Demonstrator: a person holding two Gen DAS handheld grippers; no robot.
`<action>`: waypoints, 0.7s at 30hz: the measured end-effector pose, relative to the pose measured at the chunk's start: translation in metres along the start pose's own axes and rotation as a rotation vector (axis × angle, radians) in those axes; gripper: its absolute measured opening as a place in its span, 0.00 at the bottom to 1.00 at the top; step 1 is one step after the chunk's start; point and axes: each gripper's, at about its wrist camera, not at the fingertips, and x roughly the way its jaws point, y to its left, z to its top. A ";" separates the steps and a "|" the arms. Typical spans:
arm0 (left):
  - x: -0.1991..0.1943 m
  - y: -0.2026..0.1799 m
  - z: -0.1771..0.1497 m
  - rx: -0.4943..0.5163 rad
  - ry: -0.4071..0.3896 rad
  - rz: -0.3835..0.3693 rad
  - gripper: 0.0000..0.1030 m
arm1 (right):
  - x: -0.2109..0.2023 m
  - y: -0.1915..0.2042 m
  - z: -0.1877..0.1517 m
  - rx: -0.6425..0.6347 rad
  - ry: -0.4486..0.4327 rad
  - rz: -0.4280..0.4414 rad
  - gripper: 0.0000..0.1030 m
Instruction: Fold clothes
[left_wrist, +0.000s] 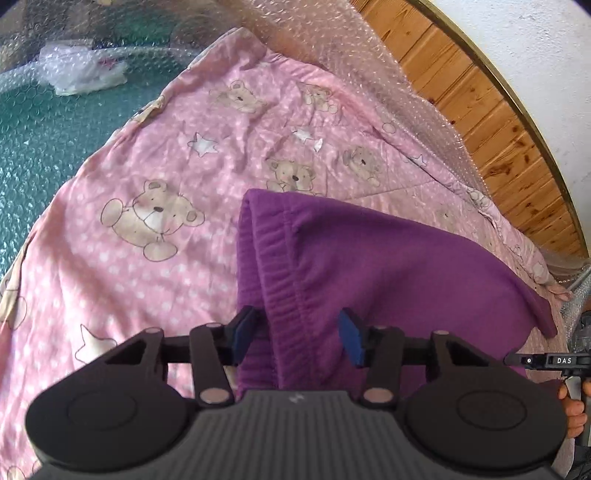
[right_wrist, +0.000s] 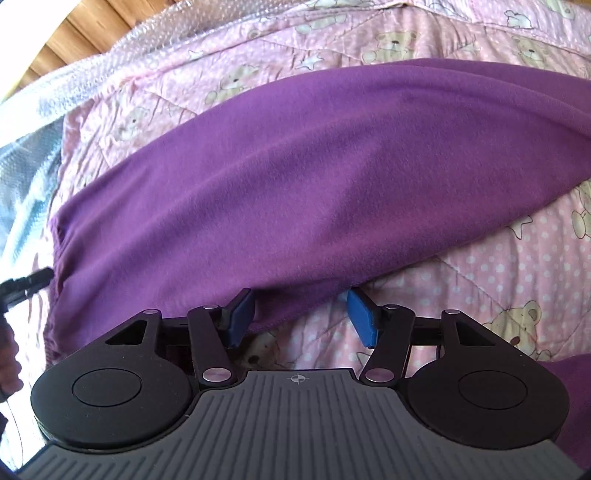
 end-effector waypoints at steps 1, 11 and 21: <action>0.001 0.001 0.002 0.002 -0.004 -0.006 0.48 | 0.000 -0.002 0.000 0.000 -0.002 0.006 0.58; 0.003 -0.007 0.032 0.023 -0.104 -0.070 0.16 | 0.000 0.002 0.008 -0.016 -0.061 -0.019 0.49; 0.025 0.027 0.035 -0.134 -0.088 0.007 0.18 | -0.027 -0.052 0.033 0.042 -0.210 -0.180 0.48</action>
